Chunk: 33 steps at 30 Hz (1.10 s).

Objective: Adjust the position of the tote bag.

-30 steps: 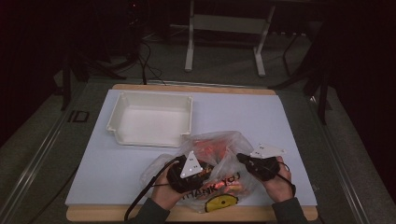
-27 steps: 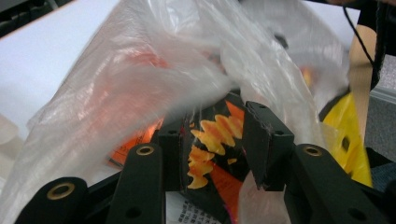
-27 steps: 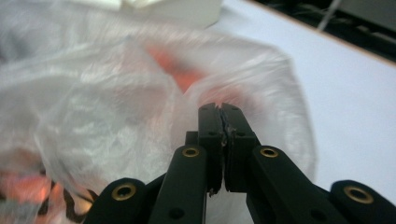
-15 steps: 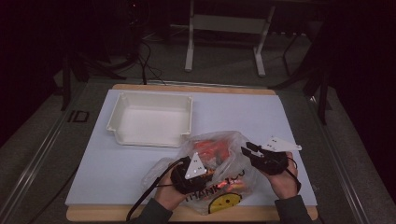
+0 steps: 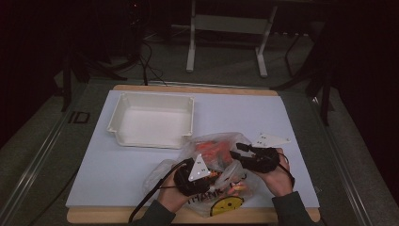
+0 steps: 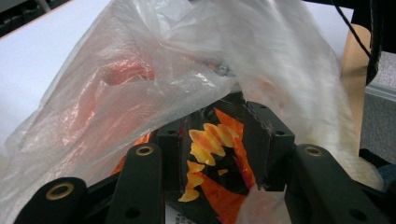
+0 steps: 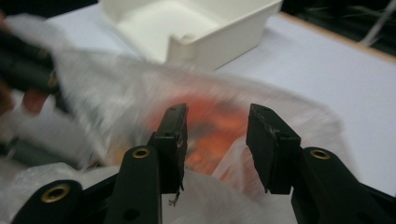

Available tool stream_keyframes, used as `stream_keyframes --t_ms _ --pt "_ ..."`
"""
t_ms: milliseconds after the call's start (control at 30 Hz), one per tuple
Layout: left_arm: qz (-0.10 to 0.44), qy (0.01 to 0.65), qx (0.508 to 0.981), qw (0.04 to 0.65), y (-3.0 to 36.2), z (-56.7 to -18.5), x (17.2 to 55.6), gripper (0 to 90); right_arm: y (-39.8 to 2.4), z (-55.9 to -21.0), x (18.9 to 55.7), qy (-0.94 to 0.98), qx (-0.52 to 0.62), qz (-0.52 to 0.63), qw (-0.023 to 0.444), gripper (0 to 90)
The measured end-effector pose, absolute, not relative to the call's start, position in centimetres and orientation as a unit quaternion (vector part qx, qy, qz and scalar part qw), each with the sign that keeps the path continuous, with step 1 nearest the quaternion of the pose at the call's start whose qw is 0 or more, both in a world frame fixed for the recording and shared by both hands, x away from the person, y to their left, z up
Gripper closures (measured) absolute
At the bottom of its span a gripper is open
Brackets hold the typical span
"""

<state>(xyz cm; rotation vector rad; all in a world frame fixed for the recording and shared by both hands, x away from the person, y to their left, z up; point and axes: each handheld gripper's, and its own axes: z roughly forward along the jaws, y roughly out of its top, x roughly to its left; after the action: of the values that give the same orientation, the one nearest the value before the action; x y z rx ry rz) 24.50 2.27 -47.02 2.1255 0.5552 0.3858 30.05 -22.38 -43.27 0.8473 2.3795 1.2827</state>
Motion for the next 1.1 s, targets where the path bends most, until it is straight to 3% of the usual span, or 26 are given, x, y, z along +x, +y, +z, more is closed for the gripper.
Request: stream_keyframes --t_ms 367,700,767,967,1100 --pt "0.167 0.249 0.837 0.459 3.5 -46.2 25.4 62.1 -22.0 -46.6 27.6 0.87 0.252 0.405 0.121 50.5" --pt "0.194 0.3 0.813 0.461 5.8 -45.4 27.3 62.1 -21.5 -47.3 26.0 0.892 0.203 0.38 0.133 39.9" --pt "0.197 0.312 0.808 0.46 6.2 -45.5 27.5 62.0 -21.5 -47.4 26.0 0.897 0.2 0.368 0.142 42.7" --pt "0.191 0.309 0.817 0.449 6.4 -46.2 27.0 60.9 -22.0 -47.2 26.2 0.889 0.219 0.369 0.162 72.4" --pt "0.185 0.292 0.828 0.441 5.9 -46.7 26.1 60.4 -22.9 -46.8 26.8 0.873 0.253 0.375 0.183 79.7"
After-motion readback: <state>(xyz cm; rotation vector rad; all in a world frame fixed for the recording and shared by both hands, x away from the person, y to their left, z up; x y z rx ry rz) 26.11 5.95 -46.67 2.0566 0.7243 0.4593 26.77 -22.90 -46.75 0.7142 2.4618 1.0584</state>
